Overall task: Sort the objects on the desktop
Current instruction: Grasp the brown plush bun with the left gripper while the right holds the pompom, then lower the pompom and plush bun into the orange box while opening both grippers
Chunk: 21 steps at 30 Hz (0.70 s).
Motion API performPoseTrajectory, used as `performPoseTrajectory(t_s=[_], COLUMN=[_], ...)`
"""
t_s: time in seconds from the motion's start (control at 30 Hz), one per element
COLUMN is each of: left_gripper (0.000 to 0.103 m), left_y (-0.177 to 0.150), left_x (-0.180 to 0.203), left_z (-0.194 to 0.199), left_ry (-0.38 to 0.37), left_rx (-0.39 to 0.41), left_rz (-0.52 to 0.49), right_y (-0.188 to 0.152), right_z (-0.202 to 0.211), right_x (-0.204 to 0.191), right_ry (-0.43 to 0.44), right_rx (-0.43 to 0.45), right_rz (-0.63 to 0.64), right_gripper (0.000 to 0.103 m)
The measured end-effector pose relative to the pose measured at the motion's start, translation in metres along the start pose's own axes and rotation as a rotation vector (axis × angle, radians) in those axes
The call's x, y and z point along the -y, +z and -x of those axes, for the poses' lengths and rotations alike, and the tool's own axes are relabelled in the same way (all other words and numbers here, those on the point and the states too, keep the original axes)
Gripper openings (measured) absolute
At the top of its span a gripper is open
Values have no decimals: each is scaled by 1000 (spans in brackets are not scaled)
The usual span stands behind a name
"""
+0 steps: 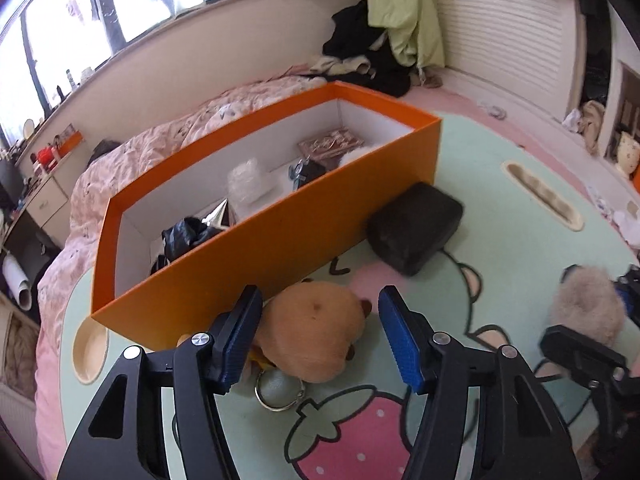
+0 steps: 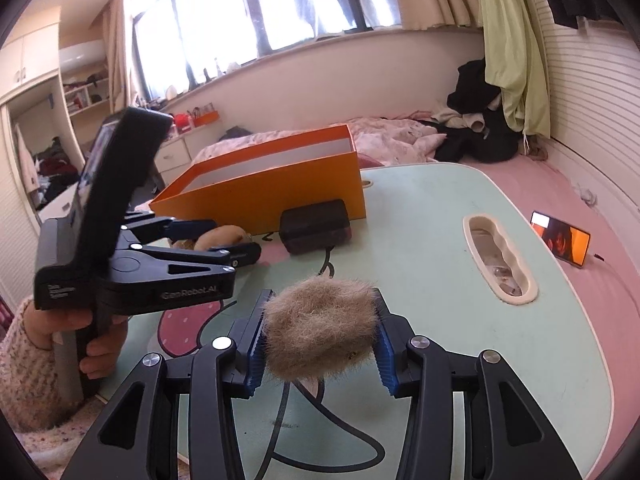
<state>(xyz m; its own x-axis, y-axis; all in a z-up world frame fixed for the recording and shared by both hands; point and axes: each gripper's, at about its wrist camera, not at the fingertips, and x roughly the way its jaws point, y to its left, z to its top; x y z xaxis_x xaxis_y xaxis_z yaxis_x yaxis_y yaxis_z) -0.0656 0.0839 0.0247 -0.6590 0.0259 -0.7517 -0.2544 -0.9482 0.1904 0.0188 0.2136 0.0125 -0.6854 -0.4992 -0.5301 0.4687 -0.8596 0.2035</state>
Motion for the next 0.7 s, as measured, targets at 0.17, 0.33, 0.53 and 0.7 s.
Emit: performPoseTrajectory(t_s=[0.17,0.33,0.53,0.7], left_gripper=[38,38,38,38], left_y=[-7,-17,-25,-22], left_x=[-6,-22,-62,-106], left_z=[7,44,89,111], left_ry=[-68,-148,-103,-64], left_rx=[31,127,233,282], left_rz=[19,85,188,260], right_y=[0,0,6,26], right_z=[0,1,-4,-6], right_x=[2,0,-10,-13], right_ry=[3,2,26,99], right_rx=[-8,-6,-25,-28], right_rz=[-12,0,40,5], right_gripper=[45,45,44,44])
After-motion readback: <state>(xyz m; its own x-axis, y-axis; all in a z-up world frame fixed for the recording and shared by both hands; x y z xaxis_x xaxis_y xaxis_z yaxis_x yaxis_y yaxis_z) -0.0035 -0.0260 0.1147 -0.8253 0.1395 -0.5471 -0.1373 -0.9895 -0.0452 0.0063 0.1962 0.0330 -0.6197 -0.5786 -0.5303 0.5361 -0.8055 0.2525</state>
